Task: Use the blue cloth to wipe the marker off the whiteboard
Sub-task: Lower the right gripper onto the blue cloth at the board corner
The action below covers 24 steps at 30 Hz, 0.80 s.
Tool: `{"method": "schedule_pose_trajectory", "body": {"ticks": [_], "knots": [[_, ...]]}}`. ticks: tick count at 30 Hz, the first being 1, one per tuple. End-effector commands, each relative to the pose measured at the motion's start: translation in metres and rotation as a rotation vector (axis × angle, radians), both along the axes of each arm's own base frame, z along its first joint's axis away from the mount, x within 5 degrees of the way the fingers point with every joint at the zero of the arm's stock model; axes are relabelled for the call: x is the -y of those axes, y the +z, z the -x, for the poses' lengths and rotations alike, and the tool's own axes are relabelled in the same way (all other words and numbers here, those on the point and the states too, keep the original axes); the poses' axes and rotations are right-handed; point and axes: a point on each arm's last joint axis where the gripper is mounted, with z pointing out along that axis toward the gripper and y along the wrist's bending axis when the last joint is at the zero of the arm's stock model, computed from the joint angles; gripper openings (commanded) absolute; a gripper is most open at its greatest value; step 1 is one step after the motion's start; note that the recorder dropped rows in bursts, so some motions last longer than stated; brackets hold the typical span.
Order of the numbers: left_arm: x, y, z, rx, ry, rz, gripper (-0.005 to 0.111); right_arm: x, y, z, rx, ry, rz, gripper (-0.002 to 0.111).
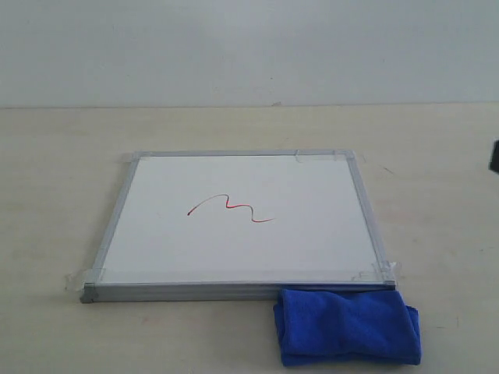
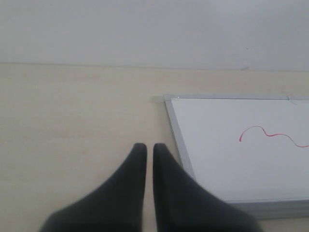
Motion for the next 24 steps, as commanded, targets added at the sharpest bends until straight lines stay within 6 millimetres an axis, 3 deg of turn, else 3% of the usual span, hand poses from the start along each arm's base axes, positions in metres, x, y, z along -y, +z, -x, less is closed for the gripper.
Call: {"method": "schedule_pose_trajectory", "body": {"ticks": [1,7,10,15,19,22,23,24], "knots": [[0.000,0.000,0.000,0.005,0.003,-0.004,0.005,-0.025,0.005,-0.022,-0.156,0.199,0.205,0.000],[0.000,0.000,0.000,0.005,0.003,-0.004,0.005,-0.064,0.015,-0.044,-0.421,0.506,0.475,0.000],[0.000,0.000,0.000,0.005,0.003,-0.004,0.005,-0.076,0.011,-0.050,-0.574,0.641,0.588,0.000],[0.000,0.000,0.000,0.005,0.003,-0.004,0.005,-0.096,-0.012,-0.059,-0.839,0.860,0.730,0.000],[0.000,0.000,0.000,0.005,0.003,-0.004,0.005,-0.117,-0.037,-0.062,-0.922,0.933,0.760,0.001],[0.000,0.000,0.000,0.005,0.003,-0.004,0.005,-0.130,-0.046,-0.060,-0.929,0.978,0.787,0.020],[0.000,0.000,0.000,0.005,0.003,-0.004,0.005,-0.135,-0.048,-0.059,-0.917,0.990,0.794,0.037],[0.000,0.000,0.000,0.005,0.003,-0.004,0.005,-0.137,-0.048,-0.059,-0.901,0.988,0.792,0.045]]}}
